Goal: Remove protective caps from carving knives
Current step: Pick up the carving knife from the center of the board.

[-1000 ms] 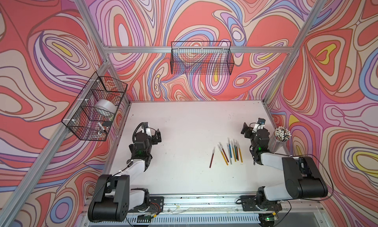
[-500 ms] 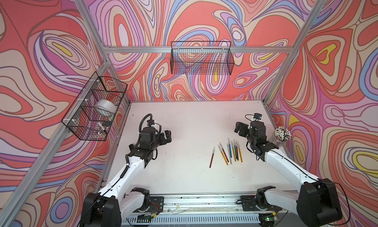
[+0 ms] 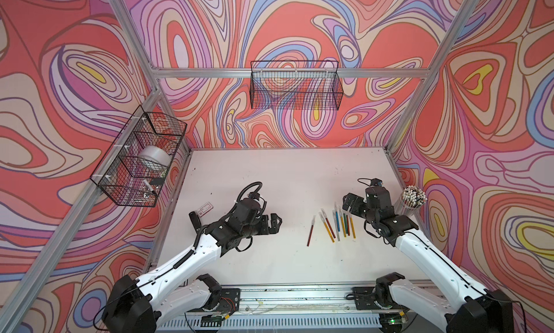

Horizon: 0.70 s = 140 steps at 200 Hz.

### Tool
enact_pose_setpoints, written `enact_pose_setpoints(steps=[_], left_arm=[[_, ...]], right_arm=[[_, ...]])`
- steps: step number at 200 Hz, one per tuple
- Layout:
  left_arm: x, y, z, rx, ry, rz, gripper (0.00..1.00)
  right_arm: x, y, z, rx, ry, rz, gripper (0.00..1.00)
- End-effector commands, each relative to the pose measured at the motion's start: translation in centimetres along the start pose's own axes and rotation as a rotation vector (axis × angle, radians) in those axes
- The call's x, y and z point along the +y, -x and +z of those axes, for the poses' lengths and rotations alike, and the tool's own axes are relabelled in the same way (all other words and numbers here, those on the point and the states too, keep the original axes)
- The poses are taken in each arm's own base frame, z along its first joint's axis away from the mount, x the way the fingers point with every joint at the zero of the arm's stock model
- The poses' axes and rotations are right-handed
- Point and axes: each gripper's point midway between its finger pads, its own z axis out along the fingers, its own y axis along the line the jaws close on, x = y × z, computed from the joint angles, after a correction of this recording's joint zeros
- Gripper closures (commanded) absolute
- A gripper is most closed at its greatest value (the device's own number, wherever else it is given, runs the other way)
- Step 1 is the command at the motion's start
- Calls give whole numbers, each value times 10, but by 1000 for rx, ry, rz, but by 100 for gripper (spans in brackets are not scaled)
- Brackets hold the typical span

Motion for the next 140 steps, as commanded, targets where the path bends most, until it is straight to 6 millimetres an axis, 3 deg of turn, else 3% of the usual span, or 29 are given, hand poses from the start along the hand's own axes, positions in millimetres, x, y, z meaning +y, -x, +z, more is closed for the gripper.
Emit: enact_pose_setpoints(steps=[1, 61, 112, 140], left_arm=[[-13, -11, 8, 51, 34, 15, 0], [-58, -33, 44, 160, 56, 178, 4], [-72, -45, 72, 233, 102, 218, 31], [-78, -52, 85, 270, 152, 238, 37]], right_arm=[[14, -15, -5, 58, 95, -15, 2], [16, -27, -9, 132, 108, -71, 2], [18, -36, -14, 173, 133, -65, 2], [17, -40, -14, 185, 134, -70, 2]])
